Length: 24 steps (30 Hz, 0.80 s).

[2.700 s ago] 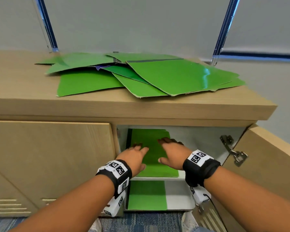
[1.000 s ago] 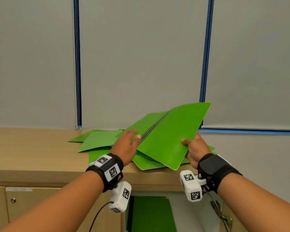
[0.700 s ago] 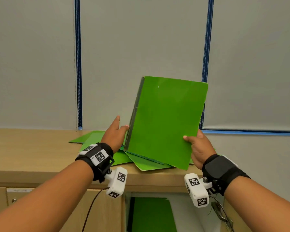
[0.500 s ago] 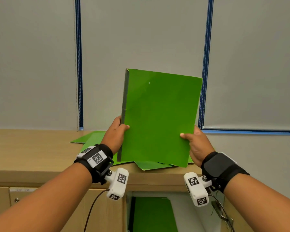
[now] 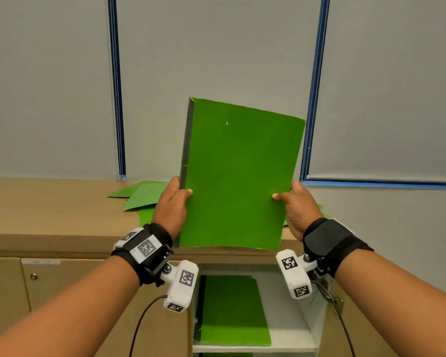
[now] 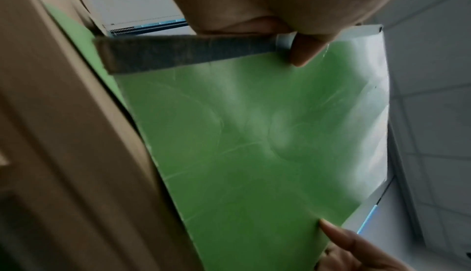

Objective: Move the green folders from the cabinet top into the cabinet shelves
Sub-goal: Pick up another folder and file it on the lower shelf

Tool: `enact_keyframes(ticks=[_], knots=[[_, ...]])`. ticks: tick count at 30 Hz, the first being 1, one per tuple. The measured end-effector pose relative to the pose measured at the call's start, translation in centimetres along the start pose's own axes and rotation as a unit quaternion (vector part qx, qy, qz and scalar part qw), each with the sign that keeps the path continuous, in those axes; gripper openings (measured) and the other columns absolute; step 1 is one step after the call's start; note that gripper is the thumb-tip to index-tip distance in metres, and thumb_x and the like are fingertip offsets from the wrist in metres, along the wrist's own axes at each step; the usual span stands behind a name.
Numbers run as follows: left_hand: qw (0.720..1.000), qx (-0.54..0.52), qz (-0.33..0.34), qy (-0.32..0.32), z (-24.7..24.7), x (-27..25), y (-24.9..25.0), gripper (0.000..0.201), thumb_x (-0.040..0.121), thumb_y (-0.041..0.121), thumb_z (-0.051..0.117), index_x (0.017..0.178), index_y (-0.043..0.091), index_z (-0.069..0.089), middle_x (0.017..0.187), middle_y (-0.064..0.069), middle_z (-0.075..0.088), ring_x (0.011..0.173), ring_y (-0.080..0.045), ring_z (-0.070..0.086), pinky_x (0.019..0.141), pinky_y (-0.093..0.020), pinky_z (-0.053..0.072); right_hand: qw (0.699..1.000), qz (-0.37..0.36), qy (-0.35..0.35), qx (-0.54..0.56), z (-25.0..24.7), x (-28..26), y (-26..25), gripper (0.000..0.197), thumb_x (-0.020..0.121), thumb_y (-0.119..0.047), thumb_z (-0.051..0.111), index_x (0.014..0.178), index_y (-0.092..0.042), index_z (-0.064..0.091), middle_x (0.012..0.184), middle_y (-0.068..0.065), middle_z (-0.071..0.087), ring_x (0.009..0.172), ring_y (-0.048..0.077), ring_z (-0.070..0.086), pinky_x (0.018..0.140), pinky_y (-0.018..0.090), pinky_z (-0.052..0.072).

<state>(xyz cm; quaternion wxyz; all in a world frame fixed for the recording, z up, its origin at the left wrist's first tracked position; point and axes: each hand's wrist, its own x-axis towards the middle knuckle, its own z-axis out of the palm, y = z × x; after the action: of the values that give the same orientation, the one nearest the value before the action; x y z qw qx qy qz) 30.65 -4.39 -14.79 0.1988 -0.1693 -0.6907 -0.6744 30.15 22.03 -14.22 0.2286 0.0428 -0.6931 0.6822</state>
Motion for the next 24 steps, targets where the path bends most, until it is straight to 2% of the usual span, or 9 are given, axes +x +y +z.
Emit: enact_keyframes(ticks=[2,4,6,7,10,13,16,20,24], knots=[[0.999,0.039,-0.016,-0.002,-0.3,-0.7,-2.9,0.045,0.077,0.037,0.047,0.116,0.015,0.054,0.122,-0.009,0.062,0.116,-0.031,0.056,0.102,-0.055,0.042,1.000,0.010,-0.010,-0.017,-0.3,-1.1,1.5,0.035,0.077,0.000,0.058,0.111,-0.008,0.057,0.111,0.016,0.068,0.102,0.035,0.065,0.090,0.056,0.052],[0.996,0.078,-0.048,-0.007,-0.5,-2.3,-5.0,0.045,0.080,0.037,0.045,0.120,0.016,0.052,0.125,-0.006,0.060,0.117,-0.026,0.054,0.104,-0.050,0.041,0.999,0.034,-0.017,-0.025,-0.5,-2.8,3.0,0.032,0.082,0.008,0.054,0.108,-0.010,0.058,0.109,0.013,0.069,0.098,0.030,0.067,0.086,0.048,0.055],[0.993,0.097,-0.070,-0.012,-0.5,-4.0,-6.7,0.035,0.088,0.025,0.046,0.117,0.006,0.049,0.117,-0.013,0.060,0.106,-0.024,0.055,0.099,-0.045,0.043,0.998,0.057,-0.023,-0.021,-0.4,-4.3,4.6,0.033,0.084,0.014,0.049,0.106,-0.010,0.058,0.107,0.014,0.068,0.092,0.027,0.066,0.081,0.042,0.056],[0.991,0.110,-0.075,-0.016,-0.5,-4.7,-7.5,0.027,0.091,0.019,0.045,0.111,0.002,0.048,0.111,-0.019,0.059,0.099,-0.025,0.055,0.095,-0.046,0.043,0.997,0.064,-0.025,-0.017,-0.4,-4.9,5.4,0.034,0.084,0.015,0.048,0.106,-0.010,0.057,0.106,0.014,0.067,0.091,0.028,0.065,0.080,0.041,0.055],[0.986,0.132,-0.095,-0.029,-0.8,-6.6,-9.8,0.022,0.094,0.014,0.042,0.114,0.006,0.049,0.111,-0.017,0.061,0.101,-0.029,0.057,0.091,-0.043,0.044,0.996,0.089,-0.025,-0.013,-0.5,-6.5,7.8,0.040,0.084,0.017,0.045,0.113,-0.008,0.055,0.102,0.014,0.066,0.088,0.028,0.064,0.077,0.039,0.055],[0.976,0.160,-0.131,-0.066,-1.0,-8.3,-13.5,0.031,0.089,0.024,0.041,0.117,0.013,0.049,0.116,-0.011,0.061,0.105,-0.029,0.058,0.096,-0.046,0.045,0.990,0.130,-0.038,-0.032,-0.9,-7.7,10.5,0.043,0.085,0.017,0.043,0.113,-0.013,0.056,0.104,0.013,0.067,0.092,0.029,0.065,0.083,0.044,0.054],[0.958,0.192,-0.187,-0.103,-0.9,-9.2,-17.0,0.037,0.085,0.033,0.042,0.114,0.010,0.046,0.113,-0.019,0.061,0.104,-0.035,0.059,0.095,-0.055,0.045,0.983,0.159,-0.042,-0.076,-1.3,-8.4,13.4,0.042,0.086,0.014,0.046,0.105,-0.021,0.057,0.111,0.012,0.067,0.101,0.031,0.064,0.092,0.047,0.052],[0.935,0.242,-0.224,-0.132,0.0,-10.5,-19.4,0.019,0.099,0.016,0.042,0.111,0.001,0.045,0.112,-0.027,0.058,0.105,-0.042,0.057,0.093,-0.053,0.046,0.974,0.200,-0.045,-0.093,-1.9,-9.1,17.5,0.045,0.086,0.014,0.044,0.116,-0.018,0.055,0.117,0.013,0.065,0.105,0.031,0.063,0.095,0.047,0.050],[0.925,0.260,-0.231,-0.153,1.0,-12.2,-21.6,0.019,0.101,0.016,0.040,0.115,0.004,0.044,0.113,-0.021,0.060,0.103,-0.037,0.059,0.089,-0.046,0.047,0.968,0.228,-0.041,-0.094,-2.7,-9.7,21.9,0.048,0.087,0.016,0.043,0.119,-0.018,0.054,0.116,0.012,0.065,0.103,0.029,0.063,0.096,0.049,0.050]])
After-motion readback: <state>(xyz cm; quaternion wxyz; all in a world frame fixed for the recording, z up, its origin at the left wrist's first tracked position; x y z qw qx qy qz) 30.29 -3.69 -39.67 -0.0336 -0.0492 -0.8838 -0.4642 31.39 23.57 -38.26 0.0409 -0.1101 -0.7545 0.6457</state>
